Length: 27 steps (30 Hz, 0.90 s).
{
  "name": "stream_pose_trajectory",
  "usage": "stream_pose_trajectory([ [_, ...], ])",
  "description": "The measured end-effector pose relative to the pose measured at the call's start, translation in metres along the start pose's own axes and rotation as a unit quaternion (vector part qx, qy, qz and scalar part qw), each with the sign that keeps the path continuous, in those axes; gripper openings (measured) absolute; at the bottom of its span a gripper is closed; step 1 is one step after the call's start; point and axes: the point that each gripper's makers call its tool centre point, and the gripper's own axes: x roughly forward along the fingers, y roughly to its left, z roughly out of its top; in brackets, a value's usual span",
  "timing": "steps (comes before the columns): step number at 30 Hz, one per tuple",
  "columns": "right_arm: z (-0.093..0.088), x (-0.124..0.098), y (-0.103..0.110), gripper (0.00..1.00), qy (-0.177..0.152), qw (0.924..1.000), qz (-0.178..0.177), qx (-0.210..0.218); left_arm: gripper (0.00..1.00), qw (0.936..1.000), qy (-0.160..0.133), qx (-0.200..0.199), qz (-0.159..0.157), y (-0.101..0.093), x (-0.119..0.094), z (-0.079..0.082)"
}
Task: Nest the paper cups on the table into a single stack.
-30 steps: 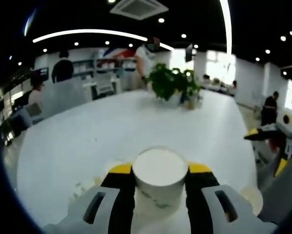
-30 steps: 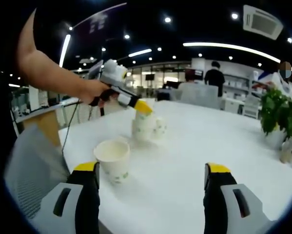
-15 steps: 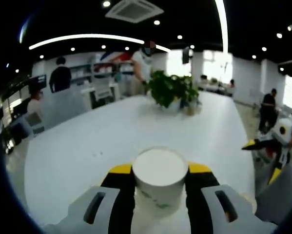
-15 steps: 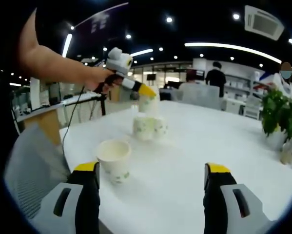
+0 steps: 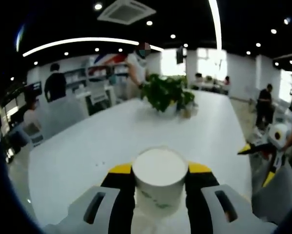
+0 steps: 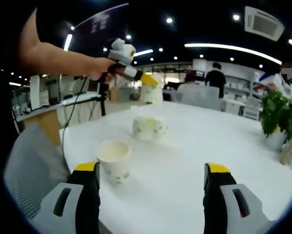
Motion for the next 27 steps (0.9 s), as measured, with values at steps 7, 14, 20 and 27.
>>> stream_pose_trajectory([
  [7, 0.001, 0.000, 0.000, 0.86, -0.002, 1.0000, 0.000, 0.001, 0.39, 0.9999, -0.004, 0.013, -0.003, -0.005, -0.004, 0.005],
  [14, 0.002, -0.001, -0.001, 0.86, -0.006, 1.0000, -0.002, 0.000, 0.39, 0.9995, -0.005, 0.024, -0.020, -0.027, -0.004, 0.008],
  [20, 0.003, -0.002, 0.000, 0.85, -0.006, 1.0000, 0.000, -0.003, 0.39, 0.9995, 0.001, 0.016, -0.026, -0.039, -0.004, 0.007],
  [27, 0.002, -0.002, 0.001, 0.85, -0.006, 1.0000, 0.003, -0.002, 0.39, 0.9995, 0.006, 0.007, -0.030, -0.047, -0.007, 0.006],
])
